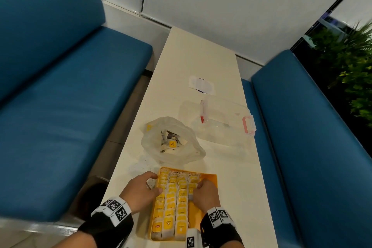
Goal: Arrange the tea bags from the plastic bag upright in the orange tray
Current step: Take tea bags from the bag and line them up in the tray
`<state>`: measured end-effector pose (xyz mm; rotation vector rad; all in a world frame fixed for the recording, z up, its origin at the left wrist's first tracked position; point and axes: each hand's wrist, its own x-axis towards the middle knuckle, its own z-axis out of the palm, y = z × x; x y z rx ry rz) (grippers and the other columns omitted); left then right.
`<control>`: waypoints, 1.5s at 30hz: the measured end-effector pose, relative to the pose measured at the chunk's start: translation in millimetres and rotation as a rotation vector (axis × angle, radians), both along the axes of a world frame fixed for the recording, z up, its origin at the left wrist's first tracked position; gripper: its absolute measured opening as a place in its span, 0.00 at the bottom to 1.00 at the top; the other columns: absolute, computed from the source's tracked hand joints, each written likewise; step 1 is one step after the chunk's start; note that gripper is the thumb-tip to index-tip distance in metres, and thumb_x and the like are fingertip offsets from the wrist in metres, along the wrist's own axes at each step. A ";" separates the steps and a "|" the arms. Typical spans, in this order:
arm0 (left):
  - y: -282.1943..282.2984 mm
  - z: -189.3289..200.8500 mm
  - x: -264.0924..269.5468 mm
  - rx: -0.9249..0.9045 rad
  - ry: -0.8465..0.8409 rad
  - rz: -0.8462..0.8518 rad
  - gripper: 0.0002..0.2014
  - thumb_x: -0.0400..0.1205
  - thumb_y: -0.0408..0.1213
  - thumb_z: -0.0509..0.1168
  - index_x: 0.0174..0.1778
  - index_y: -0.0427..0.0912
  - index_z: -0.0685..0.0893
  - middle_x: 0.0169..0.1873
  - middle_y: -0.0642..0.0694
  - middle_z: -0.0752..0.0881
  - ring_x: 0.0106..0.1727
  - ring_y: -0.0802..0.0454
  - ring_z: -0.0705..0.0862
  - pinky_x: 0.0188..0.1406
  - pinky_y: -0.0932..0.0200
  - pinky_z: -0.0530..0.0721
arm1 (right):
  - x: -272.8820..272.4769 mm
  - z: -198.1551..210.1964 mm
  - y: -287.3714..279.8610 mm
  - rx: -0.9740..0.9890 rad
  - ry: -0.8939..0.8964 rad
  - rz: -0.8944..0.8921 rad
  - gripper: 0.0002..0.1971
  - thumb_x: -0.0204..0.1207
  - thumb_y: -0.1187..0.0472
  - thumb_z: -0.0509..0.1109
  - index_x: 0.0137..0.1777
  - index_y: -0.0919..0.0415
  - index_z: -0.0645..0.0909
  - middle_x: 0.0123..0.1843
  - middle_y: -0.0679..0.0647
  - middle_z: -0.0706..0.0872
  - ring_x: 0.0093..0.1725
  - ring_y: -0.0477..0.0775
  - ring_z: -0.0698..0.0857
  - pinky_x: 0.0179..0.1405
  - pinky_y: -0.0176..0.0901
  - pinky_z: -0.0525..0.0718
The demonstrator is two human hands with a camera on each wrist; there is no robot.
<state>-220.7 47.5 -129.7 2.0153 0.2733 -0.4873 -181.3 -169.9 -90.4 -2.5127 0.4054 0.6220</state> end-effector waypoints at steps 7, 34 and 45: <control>1.5 3.4 -1.0 -0.010 0.020 -0.012 0.20 0.83 0.51 0.70 0.69 0.53 0.79 0.59 0.50 0.87 0.51 0.54 0.84 0.50 0.63 0.80 | 6.0 -25.9 -5.4 0.042 0.044 -0.058 0.04 0.68 0.63 0.67 0.40 0.63 0.80 0.45 0.61 0.90 0.48 0.63 0.90 0.46 0.56 0.91; -2.4 64.2 -0.8 -0.585 0.167 0.044 0.12 0.85 0.52 0.67 0.60 0.51 0.86 0.43 0.41 0.88 0.24 0.53 0.78 0.22 0.60 0.69 | -25.5 38.4 32.3 0.594 -0.200 0.115 0.03 0.74 0.66 0.77 0.44 0.59 0.87 0.37 0.52 0.89 0.32 0.47 0.85 0.33 0.41 0.83; -7.5 47.2 -3.1 -0.226 -0.162 0.029 0.13 0.72 0.39 0.83 0.49 0.54 0.90 0.39 0.48 0.91 0.39 0.64 0.88 0.39 0.73 0.79 | -31.3 27.4 19.7 0.892 -0.067 -0.145 0.07 0.76 0.71 0.74 0.52 0.66 0.86 0.37 0.59 0.83 0.33 0.56 0.84 0.30 0.43 0.78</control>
